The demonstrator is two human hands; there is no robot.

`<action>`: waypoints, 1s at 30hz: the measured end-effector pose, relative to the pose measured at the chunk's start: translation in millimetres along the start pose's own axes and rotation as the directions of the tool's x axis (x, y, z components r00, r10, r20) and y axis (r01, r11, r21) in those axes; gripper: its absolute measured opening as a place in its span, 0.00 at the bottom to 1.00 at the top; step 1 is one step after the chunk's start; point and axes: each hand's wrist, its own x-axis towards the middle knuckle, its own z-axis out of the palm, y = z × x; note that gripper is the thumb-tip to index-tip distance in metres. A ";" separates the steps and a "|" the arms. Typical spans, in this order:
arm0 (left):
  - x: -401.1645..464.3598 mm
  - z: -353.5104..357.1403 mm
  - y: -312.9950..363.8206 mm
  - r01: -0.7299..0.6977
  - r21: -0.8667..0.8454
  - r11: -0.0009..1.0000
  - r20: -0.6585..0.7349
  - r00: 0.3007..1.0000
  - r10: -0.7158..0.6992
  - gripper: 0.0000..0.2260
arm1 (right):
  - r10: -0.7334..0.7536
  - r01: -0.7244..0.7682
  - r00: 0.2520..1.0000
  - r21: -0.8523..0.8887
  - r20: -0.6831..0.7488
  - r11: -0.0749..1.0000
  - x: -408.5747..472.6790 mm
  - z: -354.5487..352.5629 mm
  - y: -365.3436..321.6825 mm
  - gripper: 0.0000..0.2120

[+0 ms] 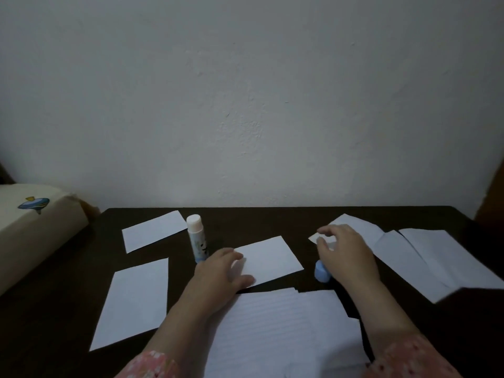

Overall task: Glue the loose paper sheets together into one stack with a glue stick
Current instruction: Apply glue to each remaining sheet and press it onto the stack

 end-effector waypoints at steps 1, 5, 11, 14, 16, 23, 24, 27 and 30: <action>1.0 0.8 0.4 -0.001 0.019 1.000 0.005 1.000 0.001 0.26 | 0.054 -0.054 0.998 -0.011 0.014 0.998 2.9 -2.9 12.3 0.12; 6.1 5.6 0.0 0.034 0.072 0.997 0.001 0.999 -0.034 0.26 | 0.158 -0.149 0.985 -0.111 0.072 0.982 4.3 -3.2 48.3 0.17; 12.5 11.6 0.0 0.032 0.107 0.994 0.040 0.999 -0.036 0.24 | 0.141 -0.105 0.983 -0.265 0.120 0.958 9.5 5.4 52.4 0.23; 15.0 12.6 -0.3 0.028 0.097 0.995 0.045 0.998 -0.032 0.24 | 0.144 -0.091 0.977 -0.301 0.158 0.949 8.6 7.0 51.5 0.25; 16.4 13.2 -1.2 0.030 0.078 0.996 0.050 0.998 -0.034 0.24 | 0.166 -0.114 0.973 -0.290 0.161 0.950 8.1 7.9 48.4 0.24; 16.2 10.9 -2.9 0.024 0.042 0.999 0.065 0.998 -0.027 0.24 | 0.194 -0.184 0.980 -0.160 0.044 0.970 0.6 5.2 40.4 0.17; 16.7 10.6 -3.3 0.022 0.037 0.999 0.067 0.997 -0.025 0.24 | 0.182 -0.174 0.983 -0.162 0.036 0.971 0.2 5.2 39.6 0.17; 17.6 10.3 -4.8 0.021 0.027 0.999 0.079 0.997 -0.023 0.23 | 0.166 -0.166 0.986 -0.141 -0.008 0.976 2.4 4.7 34.6 0.18; 16.7 11.2 -5.7 0.018 0.020 1.000 0.092 0.996 -0.020 0.23 | 0.153 -0.154 0.987 -0.027 -0.056 0.988 4.1 2.8 21.5 0.18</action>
